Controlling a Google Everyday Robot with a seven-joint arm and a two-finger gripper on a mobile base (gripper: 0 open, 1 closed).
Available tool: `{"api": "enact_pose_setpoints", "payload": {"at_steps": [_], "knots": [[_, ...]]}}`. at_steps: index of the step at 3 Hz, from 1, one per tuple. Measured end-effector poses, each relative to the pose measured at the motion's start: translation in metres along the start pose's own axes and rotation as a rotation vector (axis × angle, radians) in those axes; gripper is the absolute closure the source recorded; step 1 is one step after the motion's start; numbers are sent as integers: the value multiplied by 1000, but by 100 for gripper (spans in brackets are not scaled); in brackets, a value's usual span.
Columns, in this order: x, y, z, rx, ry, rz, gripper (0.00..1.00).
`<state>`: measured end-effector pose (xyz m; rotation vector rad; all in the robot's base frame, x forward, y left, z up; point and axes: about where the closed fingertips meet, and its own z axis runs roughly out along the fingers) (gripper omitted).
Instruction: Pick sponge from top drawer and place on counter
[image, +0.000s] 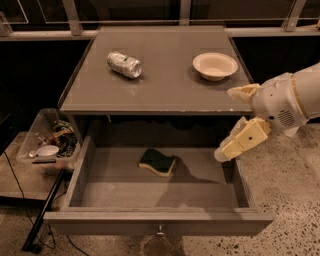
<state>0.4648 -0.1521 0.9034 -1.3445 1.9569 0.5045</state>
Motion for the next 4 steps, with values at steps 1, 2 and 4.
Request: {"api": "enact_pose_setpoints", "payload": {"at_steps": [1, 2, 4], "knots": [[8, 0, 41, 6, 35, -18, 0], [23, -4, 75, 58, 71, -40, 0], [50, -3, 125, 157, 96, -86, 0]]}}
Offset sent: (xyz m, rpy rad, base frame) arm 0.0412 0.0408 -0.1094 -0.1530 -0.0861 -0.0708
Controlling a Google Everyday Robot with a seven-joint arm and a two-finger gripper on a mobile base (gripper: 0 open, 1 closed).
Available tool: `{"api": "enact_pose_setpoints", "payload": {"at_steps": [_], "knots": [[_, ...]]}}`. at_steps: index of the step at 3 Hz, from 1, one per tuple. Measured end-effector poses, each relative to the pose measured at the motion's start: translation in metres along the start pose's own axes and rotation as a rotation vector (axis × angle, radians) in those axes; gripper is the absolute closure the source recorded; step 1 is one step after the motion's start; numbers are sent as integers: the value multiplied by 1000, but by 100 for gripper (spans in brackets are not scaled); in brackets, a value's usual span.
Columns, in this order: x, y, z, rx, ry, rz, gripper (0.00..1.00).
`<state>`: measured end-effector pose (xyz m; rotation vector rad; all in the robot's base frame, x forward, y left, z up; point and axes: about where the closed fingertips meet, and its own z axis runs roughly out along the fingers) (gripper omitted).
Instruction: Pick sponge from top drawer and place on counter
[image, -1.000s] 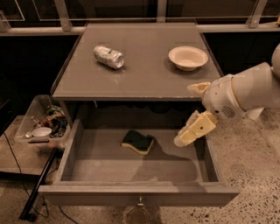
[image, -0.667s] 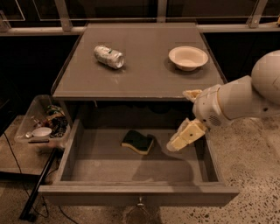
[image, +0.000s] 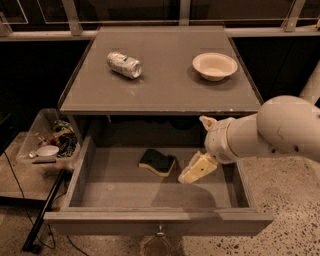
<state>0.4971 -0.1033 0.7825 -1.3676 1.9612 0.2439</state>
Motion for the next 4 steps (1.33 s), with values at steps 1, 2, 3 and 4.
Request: {"api": "enact_pose_setpoints", "payload": {"at_steps": [1, 2, 3, 4], "knots": [[10, 9, 21, -11, -36, 8, 0], [19, 15, 46, -41, -65, -6, 0], [16, 13, 58, -33, -65, -13, 0], [21, 11, 81, -26, -59, -1, 0]]}}
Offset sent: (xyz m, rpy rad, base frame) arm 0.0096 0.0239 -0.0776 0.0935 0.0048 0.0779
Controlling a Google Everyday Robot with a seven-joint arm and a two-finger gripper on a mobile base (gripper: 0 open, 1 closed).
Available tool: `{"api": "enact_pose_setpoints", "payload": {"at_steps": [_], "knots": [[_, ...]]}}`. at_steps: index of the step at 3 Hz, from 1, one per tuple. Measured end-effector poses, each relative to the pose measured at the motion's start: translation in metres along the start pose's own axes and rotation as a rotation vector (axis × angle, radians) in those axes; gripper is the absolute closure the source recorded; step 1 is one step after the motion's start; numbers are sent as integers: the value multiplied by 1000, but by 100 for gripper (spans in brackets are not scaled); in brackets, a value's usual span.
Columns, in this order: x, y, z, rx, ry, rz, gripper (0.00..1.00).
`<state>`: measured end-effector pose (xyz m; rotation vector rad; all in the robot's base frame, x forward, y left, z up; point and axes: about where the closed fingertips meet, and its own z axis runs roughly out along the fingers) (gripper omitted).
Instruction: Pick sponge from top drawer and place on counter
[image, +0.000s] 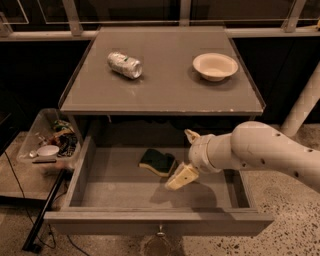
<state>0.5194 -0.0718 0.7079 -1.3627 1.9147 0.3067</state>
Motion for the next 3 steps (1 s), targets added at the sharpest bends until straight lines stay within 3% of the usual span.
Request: {"api": "enact_pose_setpoints", "payload": {"at_steps": [3], "knots": [[20, -9, 78, 27, 20, 31, 0]]}}
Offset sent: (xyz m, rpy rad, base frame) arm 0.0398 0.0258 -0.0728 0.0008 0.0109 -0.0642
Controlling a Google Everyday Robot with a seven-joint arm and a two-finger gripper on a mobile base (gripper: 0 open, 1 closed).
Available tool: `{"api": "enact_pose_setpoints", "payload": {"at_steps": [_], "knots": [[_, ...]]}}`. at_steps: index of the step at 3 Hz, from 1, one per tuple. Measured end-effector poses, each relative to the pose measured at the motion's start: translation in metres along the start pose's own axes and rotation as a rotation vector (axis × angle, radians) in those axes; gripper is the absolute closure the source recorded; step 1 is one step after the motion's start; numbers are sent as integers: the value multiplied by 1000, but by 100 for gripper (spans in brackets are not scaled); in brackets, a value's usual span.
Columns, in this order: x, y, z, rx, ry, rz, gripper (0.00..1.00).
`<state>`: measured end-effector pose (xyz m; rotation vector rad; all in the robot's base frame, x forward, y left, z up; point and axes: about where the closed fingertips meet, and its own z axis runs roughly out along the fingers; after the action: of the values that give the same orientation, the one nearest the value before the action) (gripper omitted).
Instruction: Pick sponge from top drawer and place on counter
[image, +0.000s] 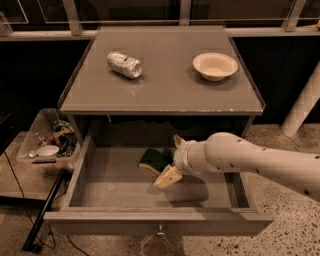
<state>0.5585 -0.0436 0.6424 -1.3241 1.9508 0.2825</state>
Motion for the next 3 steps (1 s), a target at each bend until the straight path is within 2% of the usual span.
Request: {"api": "enact_pose_setpoints", "payload": {"at_steps": [3], "knots": [[8, 2, 57, -38, 30, 14, 0]]}}
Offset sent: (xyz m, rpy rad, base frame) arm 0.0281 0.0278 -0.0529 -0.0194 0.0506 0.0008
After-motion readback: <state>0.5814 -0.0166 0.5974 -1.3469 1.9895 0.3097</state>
